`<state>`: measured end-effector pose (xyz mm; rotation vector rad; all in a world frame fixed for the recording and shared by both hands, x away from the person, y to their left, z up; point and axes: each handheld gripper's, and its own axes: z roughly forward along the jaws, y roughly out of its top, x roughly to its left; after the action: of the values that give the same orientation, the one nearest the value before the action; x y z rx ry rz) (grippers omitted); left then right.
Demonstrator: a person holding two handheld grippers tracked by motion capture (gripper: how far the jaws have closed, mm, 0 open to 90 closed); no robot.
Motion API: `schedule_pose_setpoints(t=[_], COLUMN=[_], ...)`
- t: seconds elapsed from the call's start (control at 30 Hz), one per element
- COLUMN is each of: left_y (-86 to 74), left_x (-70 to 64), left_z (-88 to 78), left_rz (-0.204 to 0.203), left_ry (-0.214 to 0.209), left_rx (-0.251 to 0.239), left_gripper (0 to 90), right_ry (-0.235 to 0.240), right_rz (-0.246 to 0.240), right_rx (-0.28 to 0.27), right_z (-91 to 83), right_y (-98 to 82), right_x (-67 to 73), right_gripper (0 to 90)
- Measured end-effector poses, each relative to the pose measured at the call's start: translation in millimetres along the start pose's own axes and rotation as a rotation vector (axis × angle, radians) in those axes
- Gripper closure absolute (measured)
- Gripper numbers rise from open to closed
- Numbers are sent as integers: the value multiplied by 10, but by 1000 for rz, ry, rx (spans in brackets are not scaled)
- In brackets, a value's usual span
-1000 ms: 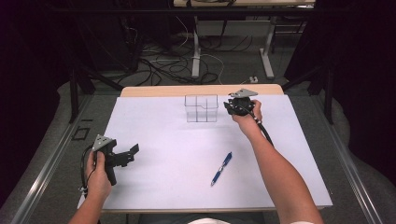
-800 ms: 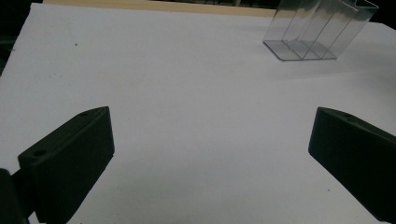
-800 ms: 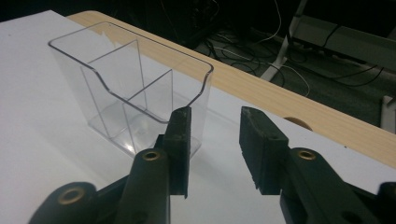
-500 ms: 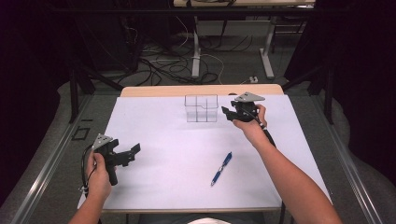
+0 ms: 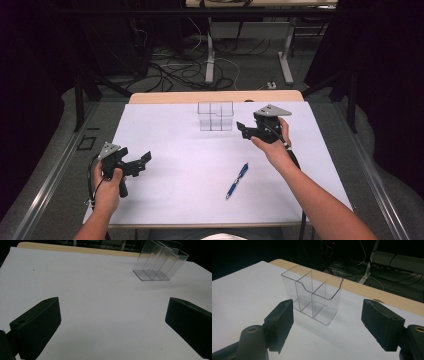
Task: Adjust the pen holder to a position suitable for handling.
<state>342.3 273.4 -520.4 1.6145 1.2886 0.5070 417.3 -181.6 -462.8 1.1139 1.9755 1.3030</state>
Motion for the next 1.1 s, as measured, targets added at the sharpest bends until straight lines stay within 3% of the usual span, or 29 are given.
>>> schedule_pose_setpoints(t=[0.1,0.3,0.5,0.7,0.97,1.1], left_y=[18,25,26,25,4,10], left_x=[0,-31,-83,-133,-181,-206], left_z=[-14,-7,3,21,34,29], left_rz=[-5,-33,-18,-13,9,23], left_ry=[5,-3,-16,-37,-44,-42], left_rx=[3,5,10,24,26,21], left_gripper=[2,2,2,2,2,4], right_ry=[-17,-21,-5,-18,-78,-109], right_rz=[11,80,122,175,109,104], right_rx=[32,30,45,33,55,59], right_z=[-65,-195,-328,-472,-609,-677], right_y=[-38,-161,-294,-420,-572,-634], right_x=[18,-2,-36,-77,-121,-175], right_gripper=[192,115,7,0,0,0])
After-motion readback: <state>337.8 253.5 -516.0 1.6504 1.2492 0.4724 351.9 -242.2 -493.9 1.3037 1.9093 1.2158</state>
